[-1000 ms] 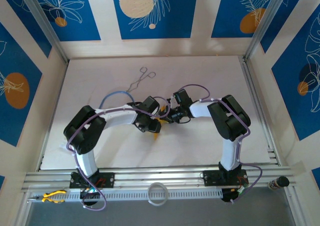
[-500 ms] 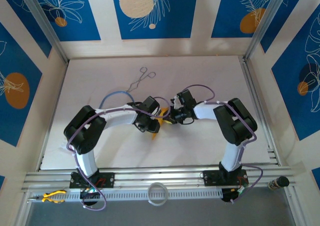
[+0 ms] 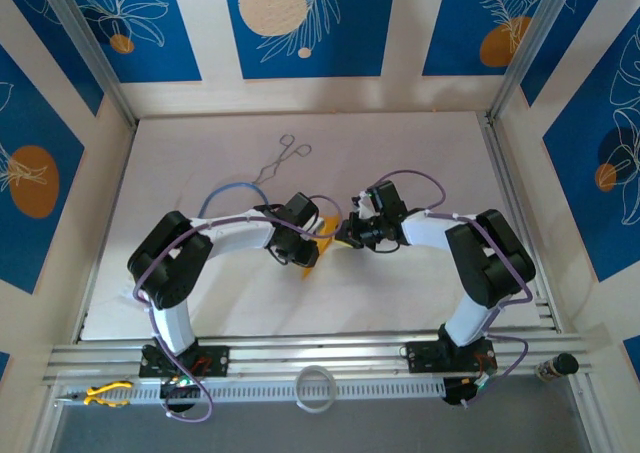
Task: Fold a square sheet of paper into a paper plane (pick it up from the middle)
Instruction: Fold the wing for the fifth time at the center of the table.
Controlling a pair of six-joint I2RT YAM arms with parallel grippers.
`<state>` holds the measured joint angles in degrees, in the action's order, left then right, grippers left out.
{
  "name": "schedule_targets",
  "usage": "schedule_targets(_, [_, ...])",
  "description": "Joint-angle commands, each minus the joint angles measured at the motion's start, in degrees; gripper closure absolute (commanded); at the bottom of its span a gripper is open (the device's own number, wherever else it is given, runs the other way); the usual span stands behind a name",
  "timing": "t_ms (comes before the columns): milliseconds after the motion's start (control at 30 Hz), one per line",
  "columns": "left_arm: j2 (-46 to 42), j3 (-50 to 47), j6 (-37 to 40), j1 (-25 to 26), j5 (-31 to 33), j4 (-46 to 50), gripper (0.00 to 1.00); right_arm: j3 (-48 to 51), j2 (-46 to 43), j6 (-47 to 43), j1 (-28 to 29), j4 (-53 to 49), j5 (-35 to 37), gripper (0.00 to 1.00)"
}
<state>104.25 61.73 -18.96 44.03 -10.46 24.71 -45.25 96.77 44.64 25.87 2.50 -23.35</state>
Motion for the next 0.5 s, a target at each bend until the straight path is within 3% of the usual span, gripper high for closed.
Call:
schedule_targets(0, [4.21,-1.62,1.34,1.6,-6.93,-0.2,0.77,-1.13,0.87,-1.4,0.82,1.61,-3.03,0.89])
schedule_targets(467, [3.81,-2.67,0.49,1.64,-7.03,-1.19,0.77,-6.88,9.77,-0.35,2.7,3.74,-3.51,0.89])
